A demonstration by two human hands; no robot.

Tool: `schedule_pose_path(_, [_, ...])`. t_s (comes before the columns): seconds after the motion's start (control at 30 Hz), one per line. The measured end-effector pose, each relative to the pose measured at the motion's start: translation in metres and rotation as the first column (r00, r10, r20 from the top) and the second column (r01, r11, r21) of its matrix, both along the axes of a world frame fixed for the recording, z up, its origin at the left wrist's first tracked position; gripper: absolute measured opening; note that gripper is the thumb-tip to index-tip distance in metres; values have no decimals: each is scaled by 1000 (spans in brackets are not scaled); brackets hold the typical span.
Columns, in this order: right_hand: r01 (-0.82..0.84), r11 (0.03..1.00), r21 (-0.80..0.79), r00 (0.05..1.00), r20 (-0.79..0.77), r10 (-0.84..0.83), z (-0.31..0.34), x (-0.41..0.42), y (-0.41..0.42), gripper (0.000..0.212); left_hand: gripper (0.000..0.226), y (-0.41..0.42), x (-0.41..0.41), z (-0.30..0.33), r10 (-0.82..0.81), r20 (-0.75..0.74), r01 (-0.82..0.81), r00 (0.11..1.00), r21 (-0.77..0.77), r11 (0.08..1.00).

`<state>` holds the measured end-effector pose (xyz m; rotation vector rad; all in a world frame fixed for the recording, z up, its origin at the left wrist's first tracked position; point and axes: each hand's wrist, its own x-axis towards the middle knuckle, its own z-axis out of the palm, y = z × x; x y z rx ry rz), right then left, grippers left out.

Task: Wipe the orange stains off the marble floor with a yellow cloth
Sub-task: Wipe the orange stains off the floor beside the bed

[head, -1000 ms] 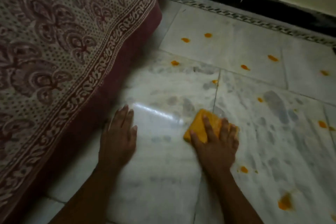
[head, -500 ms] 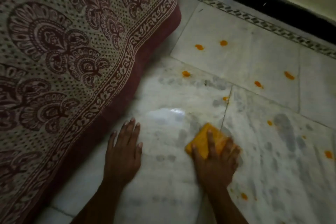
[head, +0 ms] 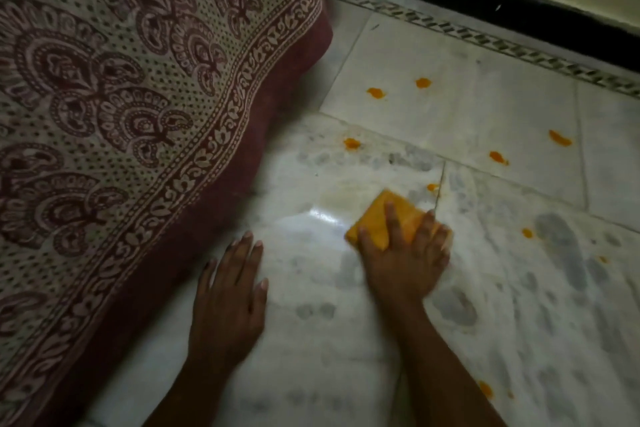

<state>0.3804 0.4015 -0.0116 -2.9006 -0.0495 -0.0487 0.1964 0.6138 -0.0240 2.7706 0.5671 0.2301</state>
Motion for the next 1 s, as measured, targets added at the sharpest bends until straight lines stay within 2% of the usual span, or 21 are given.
schedule_pose_path(0.07, [159,984,78,983,-108,-151,2,35,49,81,62,-1,-1,-5,17,7,-17,1000,16,1000])
schedule_pose_path(0.1, [183,979,89,977,-126,-171,0,42,72,79,62,-2,-2,-6,16,6,-16,1000,24,1000])
schedule_pose_path(0.13, [140,985,96,986,-102,-130,1,41,90,78,63,0,-1,-5,13,4,-13,1000,30,999])
schedule_pose_path(0.2, [-80,995,67,996,45,77,-7,9,92,76,62,1,-1,-5,4,-11,-4,1000,26,1000])
schedule_pose_path(0.27, [-308,951,21,947,105,304,-6,-33,56,77,62,-1,-3,-2,7,-25,-6,1000,32,999])
schedule_pose_path(0.3, [-366,930,22,927,103,362,-3,-45,35,77,62,-1,-3,-1,1,-27,-1,1000,33,999])
schedule_pose_path(0.33, [-353,936,10,932,98,350,-5,-50,17,79,62,-2,-3,0,-7,-26,7,1000,27,1000])
schedule_pose_path(0.4, [-189,982,1,979,84,188,-5,-32,6,81,61,0,-1,2,-12,-7,12,1000,25,1000])
schedule_pose_path(0.47, [-64,996,58,998,25,63,-1,3,33,82,60,-1,0,1,-4,-9,4,1000,25,1000])
schedule_pose_path(0.5, [-43,994,98,997,-57,49,-2,19,54,84,60,-3,0,1,-2,-4,3,1000,32,999])
schedule_pose_path(0.57, [-40,995,95,991,-122,51,-3,35,99,85,60,-4,-1,2,2,-6,-2,1000,40,999])
schedule_pose_path(0.63, [-134,988,75,991,6,134,-5,28,115,81,60,-1,1,2,-3,-16,3,1000,50,999])
schedule_pose_path(0.7, [-280,957,78,957,107,271,-9,4,90,77,60,-1,2,5,7,-35,-6,999,31,1000])
schedule_pose_path(0.77, [-297,954,41,947,145,288,-7,-14,57,78,61,-4,1,6,8,-37,-7,999,25,1000])
schedule_pose_path(0.87, [-40,996,84,994,107,31,-7,6,71,83,58,4,7,10,-46,-25,45,999,-21,999])
schedule_pose_path(0.9, [9,994,108,999,30,-12,-3,18,97,85,57,9,15,5,-42,14,42,999,-45,998])
schedule_pose_path(0.93, [-5,994,111,998,-54,12,0,29,128,85,56,14,24,1,0,52,4,999,-59,998])
schedule_pose_path(1.0, [-164,978,130,973,-143,182,2,47,183,78,60,26,43,4,96,65,-90,993,-84,992])
